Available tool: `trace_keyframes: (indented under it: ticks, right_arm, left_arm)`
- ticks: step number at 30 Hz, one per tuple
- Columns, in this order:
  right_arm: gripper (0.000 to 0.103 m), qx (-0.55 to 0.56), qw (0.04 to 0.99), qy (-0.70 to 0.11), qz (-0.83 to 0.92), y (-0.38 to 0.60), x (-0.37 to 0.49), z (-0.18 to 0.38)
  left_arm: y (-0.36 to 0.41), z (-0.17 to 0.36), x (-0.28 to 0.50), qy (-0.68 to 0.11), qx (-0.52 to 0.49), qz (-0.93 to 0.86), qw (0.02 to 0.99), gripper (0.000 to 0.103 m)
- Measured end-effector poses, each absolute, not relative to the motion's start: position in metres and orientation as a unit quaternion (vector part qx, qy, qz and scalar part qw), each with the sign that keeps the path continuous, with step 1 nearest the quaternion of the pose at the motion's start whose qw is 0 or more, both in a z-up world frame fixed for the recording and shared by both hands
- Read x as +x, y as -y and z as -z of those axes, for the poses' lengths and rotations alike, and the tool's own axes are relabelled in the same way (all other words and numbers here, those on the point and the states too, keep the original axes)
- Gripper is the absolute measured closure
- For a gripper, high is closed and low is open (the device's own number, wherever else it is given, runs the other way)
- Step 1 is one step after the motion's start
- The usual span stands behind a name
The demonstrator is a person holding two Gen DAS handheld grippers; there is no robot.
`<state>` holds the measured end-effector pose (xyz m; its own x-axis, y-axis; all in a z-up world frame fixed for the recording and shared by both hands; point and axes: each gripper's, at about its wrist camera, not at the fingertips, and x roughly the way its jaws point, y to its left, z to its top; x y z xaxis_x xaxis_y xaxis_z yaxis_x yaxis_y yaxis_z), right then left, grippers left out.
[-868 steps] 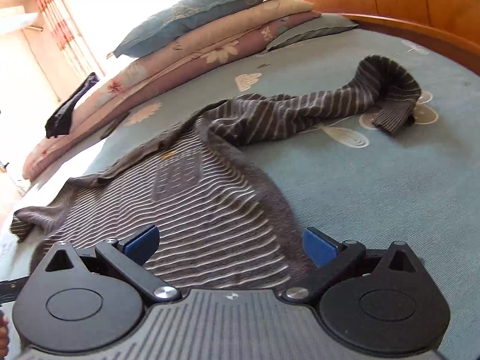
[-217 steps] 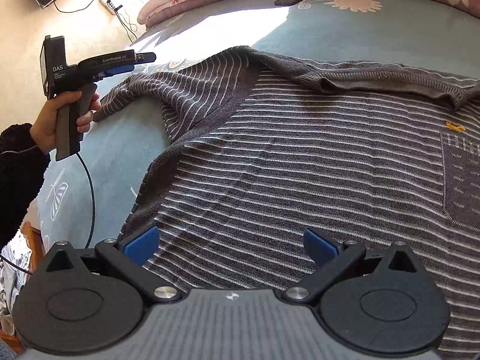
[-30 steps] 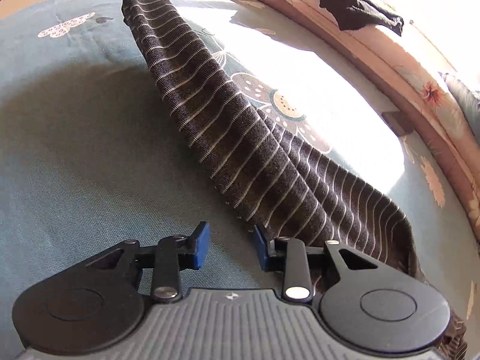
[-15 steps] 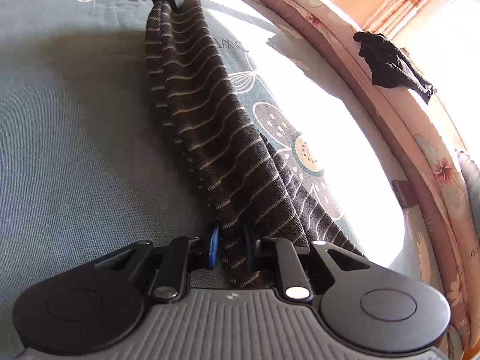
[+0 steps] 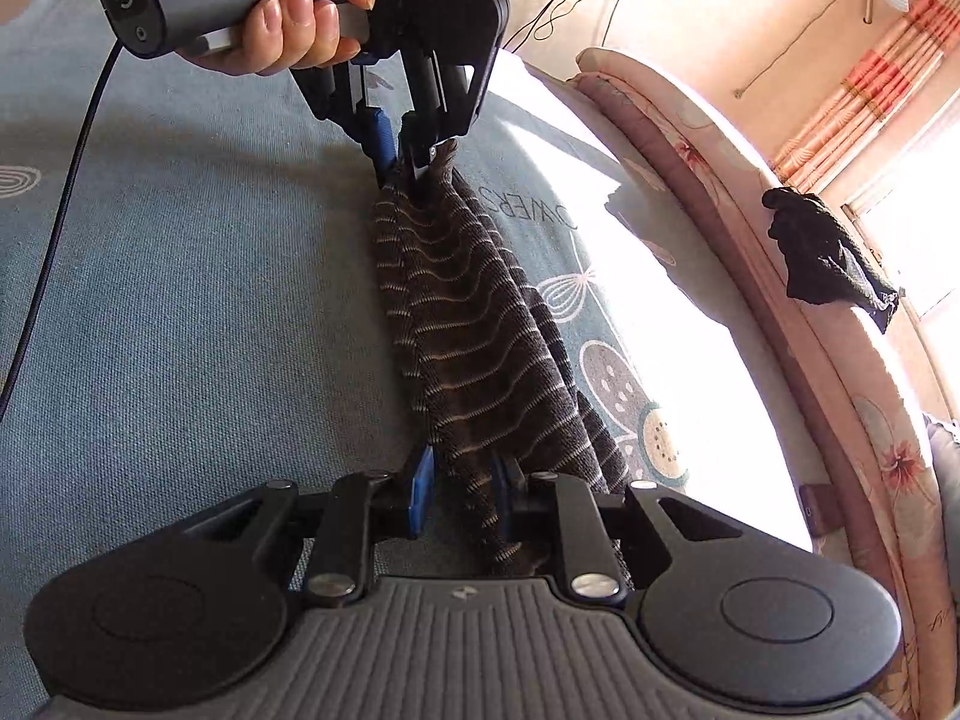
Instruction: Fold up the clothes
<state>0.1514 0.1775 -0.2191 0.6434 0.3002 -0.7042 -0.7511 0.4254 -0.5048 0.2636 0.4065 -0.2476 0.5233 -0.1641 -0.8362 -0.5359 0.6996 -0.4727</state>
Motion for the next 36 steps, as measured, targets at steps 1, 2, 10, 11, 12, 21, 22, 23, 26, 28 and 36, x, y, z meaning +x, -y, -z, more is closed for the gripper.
trace_keyframes:
  ticks: [1,2,10,11,12,21,22,23,26,28,36]
  right_arm:
    - [0.08,-0.429,0.799,-0.262,-0.33,-0.181,0.151,0.221]
    - [0.08,-0.435,0.798,-0.253,-0.332,-0.185,0.15,0.224]
    - [0.096,-0.494,0.762,-0.25,-0.336,-0.206,0.168,0.244]
    - [0.096,-0.483,0.759,-0.267,-0.346,-0.206,0.171,0.239]
    - [0.097,-0.459,0.758,-0.288,-0.363,-0.205,0.174,0.231]
    - [0.097,-0.352,0.712,-0.403,-0.454,-0.196,0.193,0.211]
    - [0.097,-0.347,0.707,-0.407,-0.463,-0.197,0.193,0.211]
    - [0.097,-0.336,0.707,-0.41,-0.468,-0.197,0.194,0.209]
    - [0.096,-0.3,0.715,-0.42,-0.472,-0.194,0.201,0.201]
    - [0.092,-0.282,0.729,-0.42,-0.461,-0.193,0.208,0.196]
    - [0.091,-0.261,0.758,-0.416,-0.429,-0.196,0.227,0.191]
  left_arm:
    - [-0.407,0.248,0.263,-0.473,-0.372,-0.117,0.79,0.091]
    - [-0.408,0.248,0.262,-0.473,-0.374,-0.116,0.789,0.091]
    - [-0.414,0.237,0.252,-0.474,-0.364,-0.105,0.795,0.093]
    - [-0.416,0.232,0.247,-0.47,-0.364,-0.107,0.797,0.093]
    - [-0.419,0.228,0.241,-0.468,-0.362,-0.11,0.799,0.094]
    - [-0.449,0.228,0.191,-0.51,-0.346,-0.146,0.774,0.096]
    - [-0.451,0.229,0.19,-0.512,-0.342,-0.146,0.774,0.096]
    - [-0.453,0.228,0.19,-0.508,-0.339,-0.137,0.78,0.096]
    - [-0.454,0.218,0.207,-0.47,-0.318,-0.111,0.816,0.091]
    - [-0.452,0.219,0.224,-0.463,-0.32,-0.092,0.821,0.066]
    - [-0.439,0.256,0.219,-0.463,-0.373,-0.055,0.802,0.053]
